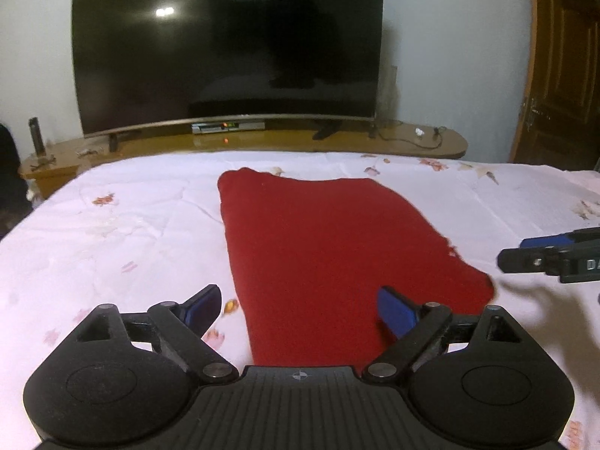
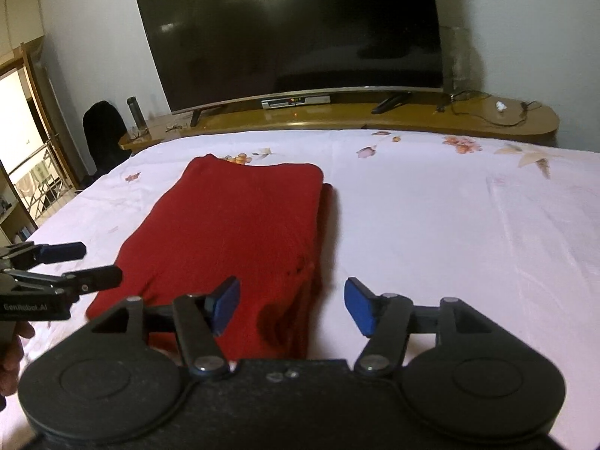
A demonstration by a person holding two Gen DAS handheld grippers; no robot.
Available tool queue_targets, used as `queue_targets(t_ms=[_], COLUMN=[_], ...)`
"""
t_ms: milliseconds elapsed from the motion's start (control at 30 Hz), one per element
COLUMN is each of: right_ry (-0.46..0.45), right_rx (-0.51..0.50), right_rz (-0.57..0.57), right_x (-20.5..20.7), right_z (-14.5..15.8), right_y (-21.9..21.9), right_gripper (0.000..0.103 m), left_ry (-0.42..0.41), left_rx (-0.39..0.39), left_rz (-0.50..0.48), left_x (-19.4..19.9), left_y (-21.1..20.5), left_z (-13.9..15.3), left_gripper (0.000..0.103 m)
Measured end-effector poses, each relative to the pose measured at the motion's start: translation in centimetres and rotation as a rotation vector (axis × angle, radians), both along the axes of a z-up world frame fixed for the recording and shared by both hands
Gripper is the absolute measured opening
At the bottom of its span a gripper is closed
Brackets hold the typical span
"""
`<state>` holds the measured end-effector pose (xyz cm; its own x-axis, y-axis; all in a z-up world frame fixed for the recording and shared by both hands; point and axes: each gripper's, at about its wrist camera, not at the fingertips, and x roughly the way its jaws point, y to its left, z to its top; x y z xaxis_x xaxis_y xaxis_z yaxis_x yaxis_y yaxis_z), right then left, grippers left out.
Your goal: Fold small clothes
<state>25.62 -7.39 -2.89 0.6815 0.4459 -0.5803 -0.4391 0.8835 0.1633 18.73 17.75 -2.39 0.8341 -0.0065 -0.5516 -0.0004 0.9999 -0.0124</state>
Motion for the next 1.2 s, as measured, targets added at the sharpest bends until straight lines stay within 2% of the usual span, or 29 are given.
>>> queue_targets(t_ms=[133,200,267,333,467,600,733,900,1200], right_ry=[-0.057,-0.074,-0.08,-0.079,-0.086,-0.087,-0.105,-0.142,-0.164], right_rx=[0.005,-0.006,-0.015,-0.003,-0.002,0.005,-0.001,0.02,0.023], right_rz=[0.026,0.039,0.034,0.034,0.024,0.008,0.002,-0.057,-0.066], right_x=[-4.9,-7.5,-10.0,-12.2,-16.8,-20.3,-22.6,-24.4,-25.6], right_z=[2.3,3.4,4.3,5.1,6.2,6.9,7.2,7.9,8.2], right_y=[-1.9,-2.7,-3.4,-4.2,-5.3,-5.9,-6.3,-7.5,-7.6], right_gripper=[0.082,0.082,0.084,0.091,0.094,0.1,0.102,0.102,0.102], left_ry=[-0.021,-0.03,-0.039,-0.043,-0.04,-0.073,-0.092,-0.127,-0.138], left_rx=[-0.021,-0.021,-0.019,-0.02,-0.011,-0.051,-0.087,-0.082,-0.101], left_rz=[0.027,0.042,0.053,0.06,0.074,0.08,0.091,0.073,0.065], left_x=[-5.4,-8.3,-11.3,-13.6,-18.3,-22.0,-23.9,-25.3,-26.3], left_y=[-1.2,-1.9,-2.6,-3.0,-4.3,-5.4,-6.3,-7.6,-8.8], left_z=[1.7,2.6,3.5,4.4,5.9,6.9,7.5,8.3,8.8], left_gripper=[0.096,0.103,0.103,0.103,0.103,0.103,0.103,0.103,0.103])
